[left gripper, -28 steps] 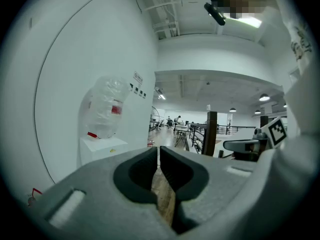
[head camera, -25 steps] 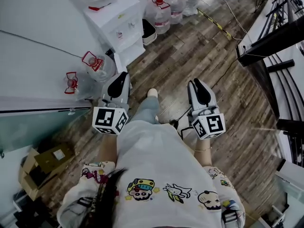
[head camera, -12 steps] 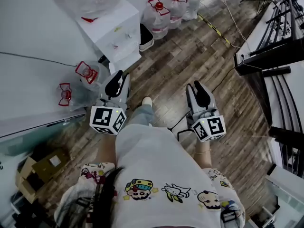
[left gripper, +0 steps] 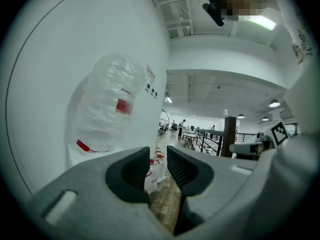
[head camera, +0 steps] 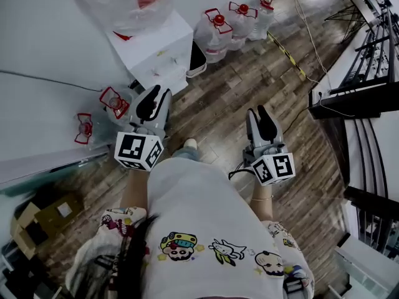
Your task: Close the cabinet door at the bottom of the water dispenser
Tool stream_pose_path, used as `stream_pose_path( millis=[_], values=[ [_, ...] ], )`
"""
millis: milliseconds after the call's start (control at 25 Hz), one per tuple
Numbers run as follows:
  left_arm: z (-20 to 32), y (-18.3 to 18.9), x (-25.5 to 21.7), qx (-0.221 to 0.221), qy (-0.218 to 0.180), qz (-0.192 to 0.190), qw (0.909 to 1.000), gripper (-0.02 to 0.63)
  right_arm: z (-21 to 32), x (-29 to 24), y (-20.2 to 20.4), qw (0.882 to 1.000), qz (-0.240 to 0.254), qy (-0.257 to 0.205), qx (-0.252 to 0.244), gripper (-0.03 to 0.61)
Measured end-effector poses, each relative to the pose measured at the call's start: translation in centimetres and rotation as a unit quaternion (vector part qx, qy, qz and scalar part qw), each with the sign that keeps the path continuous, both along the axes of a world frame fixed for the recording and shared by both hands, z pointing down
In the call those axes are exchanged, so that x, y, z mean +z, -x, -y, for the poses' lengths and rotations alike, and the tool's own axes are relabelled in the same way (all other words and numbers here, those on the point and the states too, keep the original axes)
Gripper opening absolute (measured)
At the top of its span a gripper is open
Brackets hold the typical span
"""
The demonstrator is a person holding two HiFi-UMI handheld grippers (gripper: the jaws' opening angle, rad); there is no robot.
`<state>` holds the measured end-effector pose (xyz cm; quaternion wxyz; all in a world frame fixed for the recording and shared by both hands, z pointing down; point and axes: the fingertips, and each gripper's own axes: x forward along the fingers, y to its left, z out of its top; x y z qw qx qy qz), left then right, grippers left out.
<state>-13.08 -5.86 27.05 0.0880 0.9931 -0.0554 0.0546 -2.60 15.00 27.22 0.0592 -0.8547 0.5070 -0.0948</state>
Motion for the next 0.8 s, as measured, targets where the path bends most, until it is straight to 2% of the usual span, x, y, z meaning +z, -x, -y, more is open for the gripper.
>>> stream_pose_path(
  millis=[320, 440, 640, 800],
  values=[
    [2.8, 0.7, 0.4, -0.044, 0.003, -0.003, 0.999, 0.1, 3.4, -1.1, -1.2, 0.999, -0.018, 0.01, -0.043, 0.118],
    [4.0, 1.2, 0.8, -0.079, 0.009, 0.002, 0.9968, 0.1, 5.5, -0.7, -1.9, 0.996, -0.015, 0.016, -0.082, 0.118],
    [6.7, 2.9, 0.9, -0.174, 0.005, 0.009, 0.9848, 0.1, 11.1, -0.1, -3.6, 0.984, -0.016, 0.013, -0.178, 0.119],
    [8.7, 2.9, 0.4, -0.231, -0.006, 0.009, 0.9728, 0.1, 15.2, -0.1, -5.0, 0.971, -0.013, 0.003, -0.239, 0.12]
  ],
)
